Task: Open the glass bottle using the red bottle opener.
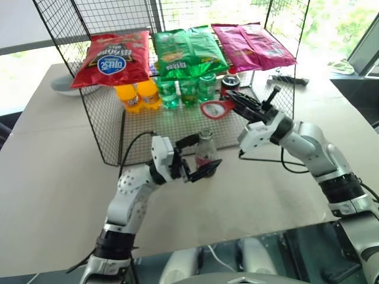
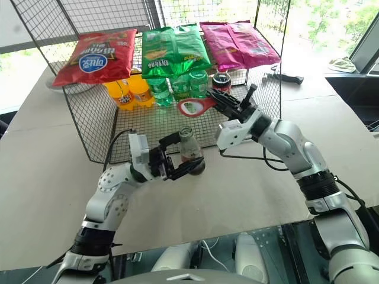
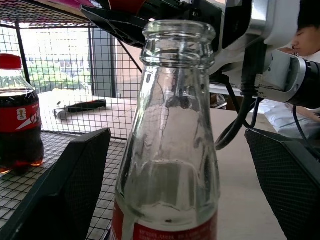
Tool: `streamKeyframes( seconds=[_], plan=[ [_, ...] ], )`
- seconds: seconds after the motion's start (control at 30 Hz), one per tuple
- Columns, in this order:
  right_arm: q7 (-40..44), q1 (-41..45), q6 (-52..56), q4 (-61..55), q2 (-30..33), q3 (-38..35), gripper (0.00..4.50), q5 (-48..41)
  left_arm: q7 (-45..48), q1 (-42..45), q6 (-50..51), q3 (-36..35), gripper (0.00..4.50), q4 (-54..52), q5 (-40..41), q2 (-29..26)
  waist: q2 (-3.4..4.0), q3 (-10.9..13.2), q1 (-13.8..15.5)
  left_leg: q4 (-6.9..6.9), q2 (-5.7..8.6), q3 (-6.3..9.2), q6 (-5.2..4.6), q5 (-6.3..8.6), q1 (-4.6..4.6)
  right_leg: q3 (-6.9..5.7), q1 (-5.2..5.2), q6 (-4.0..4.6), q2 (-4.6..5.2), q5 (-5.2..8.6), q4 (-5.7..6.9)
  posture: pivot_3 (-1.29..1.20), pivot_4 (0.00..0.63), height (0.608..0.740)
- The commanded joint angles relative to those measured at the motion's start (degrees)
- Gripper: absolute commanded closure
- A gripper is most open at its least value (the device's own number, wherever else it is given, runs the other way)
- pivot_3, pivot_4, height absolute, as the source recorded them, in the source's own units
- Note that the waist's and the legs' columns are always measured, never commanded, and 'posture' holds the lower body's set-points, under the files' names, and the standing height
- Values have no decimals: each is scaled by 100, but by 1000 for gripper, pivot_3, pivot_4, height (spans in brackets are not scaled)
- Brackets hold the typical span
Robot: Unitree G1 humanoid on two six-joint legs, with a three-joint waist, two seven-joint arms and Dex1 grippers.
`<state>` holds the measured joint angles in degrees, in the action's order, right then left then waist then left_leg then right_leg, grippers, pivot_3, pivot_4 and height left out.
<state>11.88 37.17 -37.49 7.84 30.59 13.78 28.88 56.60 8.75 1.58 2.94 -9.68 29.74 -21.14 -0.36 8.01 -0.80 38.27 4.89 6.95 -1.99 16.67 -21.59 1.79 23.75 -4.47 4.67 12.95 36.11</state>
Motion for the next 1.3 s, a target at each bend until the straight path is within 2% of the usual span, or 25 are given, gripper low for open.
streamKeyframes(
  seconds=[0.03, 0.17, 0.27, 0.37, 0.53, 0.63, 0.7, 0.73, 0.83, 0.87, 0.9, 1.0, 1.03, 1.3],
  plan=[
    [-98, -83, 93, -21, 2, -322, 4500, -295, 46, -230, 116, -204, 45, -480, 257, -182, 0, 0, 2, 0, 0, 0, 0, 0, 0, 0, 0, 0, 0, 0, 0, 0, 150, 740],
    [-1, -370, 251, 1, -29, -491, 4500, -671, -47, -561, 182, -360, 45, -709, 232, -414, 0, 0, 7, 1, 0, 0, 0, 0, 0, 0, -1, 0, 1, 0, 0, 0, 150, 740],
    [634, -987, 792, -288, -73, -526, 4500, -1654, -218, -1063, 248, -661, 45, -1018, 282, -597, 1, 1, 5, -4, -1, 0, 0, 0, -1, 1, 0, 1, 0, 0, -4, 0, 150, 740],
    [1480, -1885, 1978, -1027, -47, -561, 4500, -2976, -328, -1705, 265, -910, 45, -1348, 282, -746, 3, 2, 8, -18, -7, 2, -1, 1, -3, 2, 0, 2, 0, 1, -22, 0, 150, 740],
    [2242, -2684, 4372, -2034, 90, -642, 4500, -4423, -521, -2444, 245, -1146, 45, -1572, 199, -783, 19, 12, 11, -10, -8, -2, -3, 2, -2, 9, -5, 12, 1, -8, -20, 0, 150, 740],
    [2439, -2993, 5734, -2457, 238, -667, 4500, -5064, -667, -2930, 207, -1231, 45, -1597, 89, -735, 15, 9, 20, -12, -13, 1, -17, 12, 14, 5, -16, 13, -1, -7, -20, 0, 150, 740],
    [2457, -3090, 6232, -2657, 266, -712, 4500, -5293, -853, -3201, 149, -1231, 45, -1658, -68, -650, 16, 10, 34, -13, -13, 1, -23, 15, 15, 3, -16, 14, 0, -7, -21, 0, 150, 740],
    [2435, -3113, 6471, -2740, 267, -750, 3809, -5397, -895, -3321, 106, -1207, 0, -1678, -160, -634, 16, 10, 41, -13, -13, 1, -23, 16, 14, 3, -16, 13, 2, -7, -21, 0, 150, 740],
    [2477, -3160, 6776, -2929, 304, -797, 3192, -5498, -921, -3577, 16, -1213, 0, -1732, -185, -560, 15, 9, 51, -13, -12, 0, -23, 16, 12, 2, -16, 13, 2, -7, -21, 0, 150, 740],
    [2486, -3189, 6815, -2960, 317, -823, 2558, -5505, -948, -3661, -11, -1236, 0, -1738, -188, -536, 15, 9, 57, -13, -12, 0, -23, 16, 12, 2, -16, 13, 3, -7, -22, 0, 150, 740],
    [2484, -3214, 6808, -2965, 324, -854, 2297, -5485, -992, -3723, -28, -1258, 0, -1742, -196, -515, 15, 9, 62, -13, -12, 1, -23, 16, 12, 0, -16, 13, 3, -7, -22, 0, 150, 740],
    [2450, -3281, 6709, -2863, 308, -1036, 774, -5435, -1279, -3845, -103, -1351, 0, -1706, -438, -473, 14, 9, 113, -13, -11, 2, -21, 15, 11, -4, -16, 12, 5, -7, -23, 0, 150, 740],
    [2464, -3314, 6617, -2802, 296, -1168, 117, -5448, -1401, -3888, -93, -1386, 0, -1697, -542, -467, 14, 9, 128, -12, -11, 1, -15, 12, 11, -4, -16, 12, 5, -7, -23, 0, 150, 740],
    [3635, -4064, 5047, -2067, 675, -2067, 48, -5379, -1549, -4408, -127, -1743, 0, -1689, -714, -571, 11, 8, 160, -12, -9, 0, -14, 11, 5, -8, -16, 11, 6, -7, -30, 0, 150, 740]
  ],
)
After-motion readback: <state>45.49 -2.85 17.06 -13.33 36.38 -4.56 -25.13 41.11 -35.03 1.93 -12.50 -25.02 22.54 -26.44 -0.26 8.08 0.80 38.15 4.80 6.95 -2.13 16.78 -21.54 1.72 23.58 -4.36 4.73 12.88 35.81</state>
